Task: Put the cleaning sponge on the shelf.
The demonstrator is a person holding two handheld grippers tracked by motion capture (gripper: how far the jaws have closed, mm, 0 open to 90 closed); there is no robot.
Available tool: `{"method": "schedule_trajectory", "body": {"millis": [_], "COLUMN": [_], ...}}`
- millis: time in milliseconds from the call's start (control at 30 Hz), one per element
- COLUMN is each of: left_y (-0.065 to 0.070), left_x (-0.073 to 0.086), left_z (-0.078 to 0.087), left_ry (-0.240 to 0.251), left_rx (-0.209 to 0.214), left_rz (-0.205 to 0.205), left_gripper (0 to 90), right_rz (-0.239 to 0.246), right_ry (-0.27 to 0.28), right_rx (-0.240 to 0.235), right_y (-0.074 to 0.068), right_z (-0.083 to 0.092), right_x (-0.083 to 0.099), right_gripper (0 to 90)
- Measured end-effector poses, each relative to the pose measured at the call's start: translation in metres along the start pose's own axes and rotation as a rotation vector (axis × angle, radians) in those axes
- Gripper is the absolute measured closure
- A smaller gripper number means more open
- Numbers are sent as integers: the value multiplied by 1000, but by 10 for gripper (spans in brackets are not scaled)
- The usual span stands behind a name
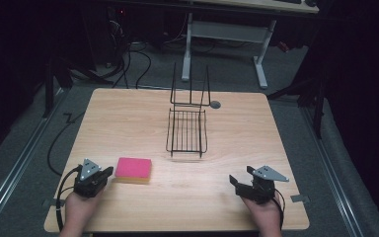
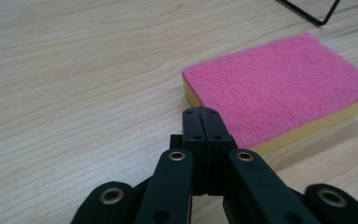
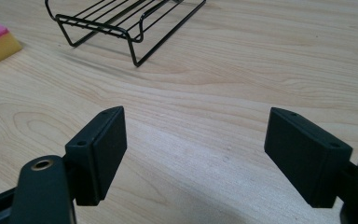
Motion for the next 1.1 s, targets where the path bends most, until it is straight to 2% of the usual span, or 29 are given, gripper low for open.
{"method": "schedule_trajectory", "body": {"millis": [167,300,367,400,500,600,667,867,933,1100], "left_y": [8,18,21,21,12,-3,-7,-3,-2,6], "left_x": [1,3,3,1,0,10,9,8,8,8], "left_z": [5,10,12,14,16,8,4,-5,-7,-4], "left_ry": [3,1,9,22,33,-16,-13,-21,-24,-18], "left_rx": [20,43,41,31,-4,-32,-32,-16,-7,14], "left_rz": [-5,-35,-40,-44,-10,22,45,24,29,18], "left_gripper": [900,900,899,899,899,900,900,899,899,900], "right_rz": [1,5,12,13,9,7,11,-6,-11,-17], "right_ry": [4,13,17,19,20,23,23,20,27,32], "right_rx": [-8,-24,-30,-34,-43,-44,-41,-23,-16,-13], "right_y": [-2,-5,-6,-7,-8,-9,-8,-3,1,1], "right_z": [-4,-11,-14,-16,-19,-20,-18,-11,-8,-6], "right_x": [-2,-6,-8,-9,-10,-11,-10,-6,-6,-7], "right_gripper": [218,225,228,229,233,236,238,243,244,249]}}
Point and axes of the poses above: each handheld gripper's, and its own axes: z roughly backward along the jaws, x roughly out of its underside, y roughly to its right, the point moved 9 cm from there along -z, roughly forward along the jaws, and after that the axes turned 13 degrees about y, right-handed, at the moved point
